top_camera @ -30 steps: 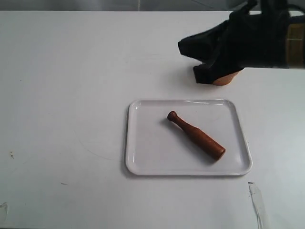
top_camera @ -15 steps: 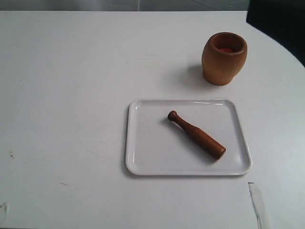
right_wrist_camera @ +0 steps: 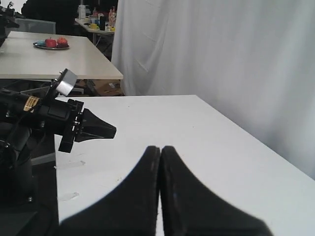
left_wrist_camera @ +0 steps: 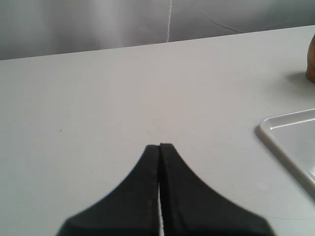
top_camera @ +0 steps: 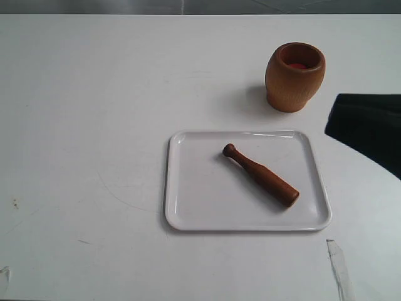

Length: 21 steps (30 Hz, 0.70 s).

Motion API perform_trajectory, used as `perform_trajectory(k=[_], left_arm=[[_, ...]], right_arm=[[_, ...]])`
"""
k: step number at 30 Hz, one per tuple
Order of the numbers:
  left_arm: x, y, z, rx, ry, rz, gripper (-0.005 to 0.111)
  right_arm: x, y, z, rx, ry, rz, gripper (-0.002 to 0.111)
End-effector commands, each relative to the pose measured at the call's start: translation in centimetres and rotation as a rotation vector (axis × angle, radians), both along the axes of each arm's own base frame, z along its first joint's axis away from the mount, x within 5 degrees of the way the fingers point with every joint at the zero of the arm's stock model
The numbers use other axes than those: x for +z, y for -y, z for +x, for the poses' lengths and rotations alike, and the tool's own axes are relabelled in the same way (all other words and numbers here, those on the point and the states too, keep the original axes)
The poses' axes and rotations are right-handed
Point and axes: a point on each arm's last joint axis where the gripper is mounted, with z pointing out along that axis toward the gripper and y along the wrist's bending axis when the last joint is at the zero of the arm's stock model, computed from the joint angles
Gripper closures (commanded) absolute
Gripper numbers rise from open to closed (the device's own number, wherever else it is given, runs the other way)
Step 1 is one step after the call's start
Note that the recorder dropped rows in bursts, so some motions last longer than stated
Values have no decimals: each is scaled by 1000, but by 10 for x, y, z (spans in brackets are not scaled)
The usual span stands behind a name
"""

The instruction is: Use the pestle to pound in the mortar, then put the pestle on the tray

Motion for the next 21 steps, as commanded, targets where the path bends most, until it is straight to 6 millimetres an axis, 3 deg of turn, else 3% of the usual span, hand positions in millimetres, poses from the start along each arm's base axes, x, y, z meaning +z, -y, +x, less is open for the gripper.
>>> perform_trajectory(k=[1,7,21], left_arm=[[0,1,0,-6,4,-15,107],[0,1,0,-6,4,-15,107],[0,1,0,-6,4,-15,107]], right_arm=[[-2,0,-1,-4,3,-19,108],[-10,9,4,-126,19,-18,108],[-78,63,-4,-724,90,114,108]])
